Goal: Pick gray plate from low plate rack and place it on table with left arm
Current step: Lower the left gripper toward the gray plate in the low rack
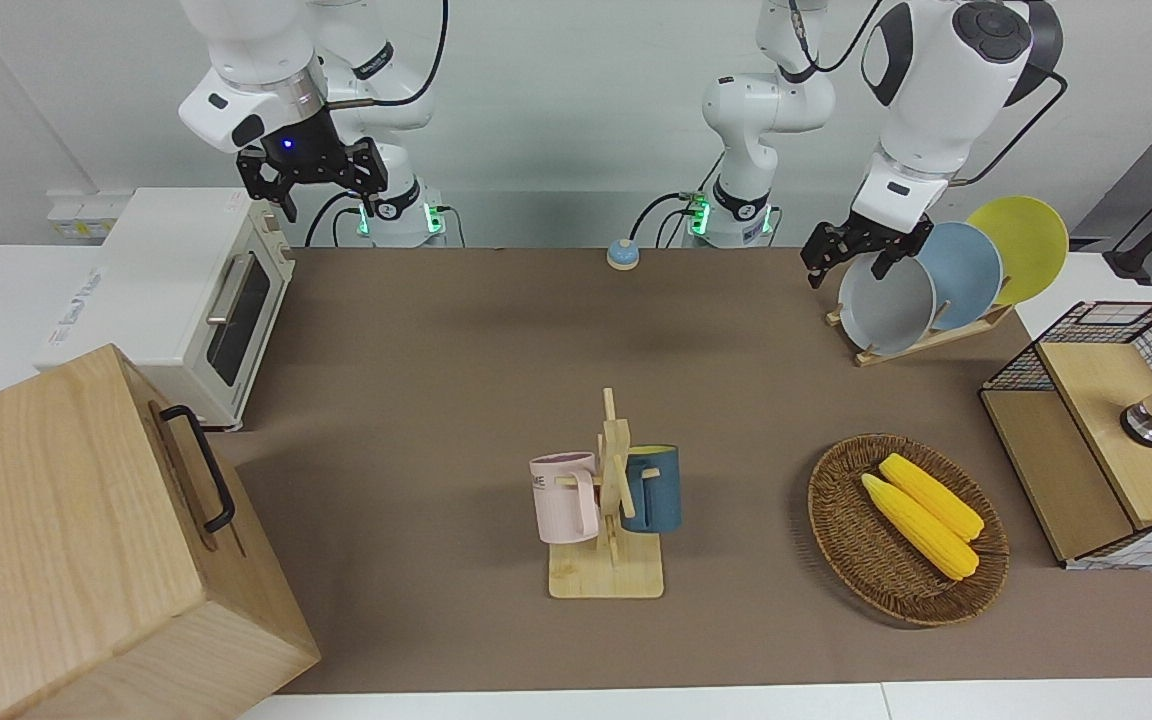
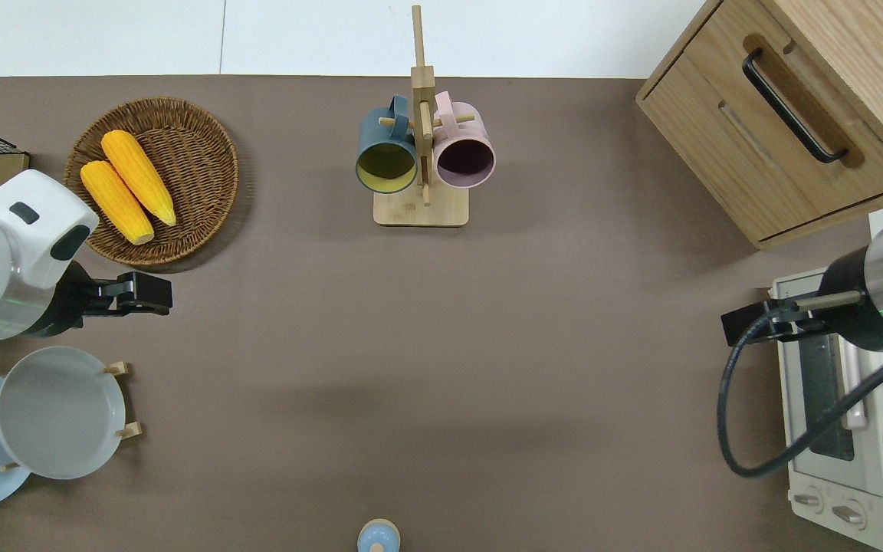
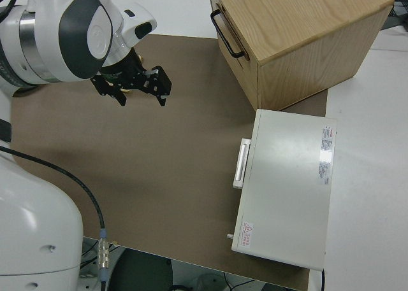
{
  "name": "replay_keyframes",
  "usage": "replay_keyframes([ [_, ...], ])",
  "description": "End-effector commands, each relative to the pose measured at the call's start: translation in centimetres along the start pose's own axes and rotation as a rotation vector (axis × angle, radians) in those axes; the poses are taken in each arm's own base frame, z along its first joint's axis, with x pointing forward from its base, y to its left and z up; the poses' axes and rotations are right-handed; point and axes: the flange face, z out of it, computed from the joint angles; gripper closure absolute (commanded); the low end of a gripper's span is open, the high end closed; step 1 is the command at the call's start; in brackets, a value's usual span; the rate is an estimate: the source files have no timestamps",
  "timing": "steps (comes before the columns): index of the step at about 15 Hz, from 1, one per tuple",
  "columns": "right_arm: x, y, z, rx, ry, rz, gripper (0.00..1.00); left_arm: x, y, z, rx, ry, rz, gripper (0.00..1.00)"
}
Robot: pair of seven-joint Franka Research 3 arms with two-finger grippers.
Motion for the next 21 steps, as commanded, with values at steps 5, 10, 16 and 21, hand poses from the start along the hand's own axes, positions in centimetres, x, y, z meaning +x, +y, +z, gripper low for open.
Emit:
replay_keyframes([
  [5, -0.3, 0.4, -0.4, 0.003, -0.005, 0.004, 0.011, -0.2, -0.1, 0.6, 0.001, -0.023, -0.04, 0.0],
  [10, -0.3, 0.4, -0.4, 0.003, -0.005, 0.004, 0.013, -0.2, -2.9, 0.9, 0.1, -0.052, -0.052, 0.0],
  [16, -0.3, 0.4, -0.4, 0.003, -0.005, 0.004, 0.013, -0.5, -6.0, 3.4, 0.339, -0.129, 0.054, 0.0],
  [21, -0.4, 0.3, -0.4, 0.003, -0.005, 0.003, 0.013, -0.4, -9.7, 7.3, 0.462, -0.241, 0.065, 0.0],
])
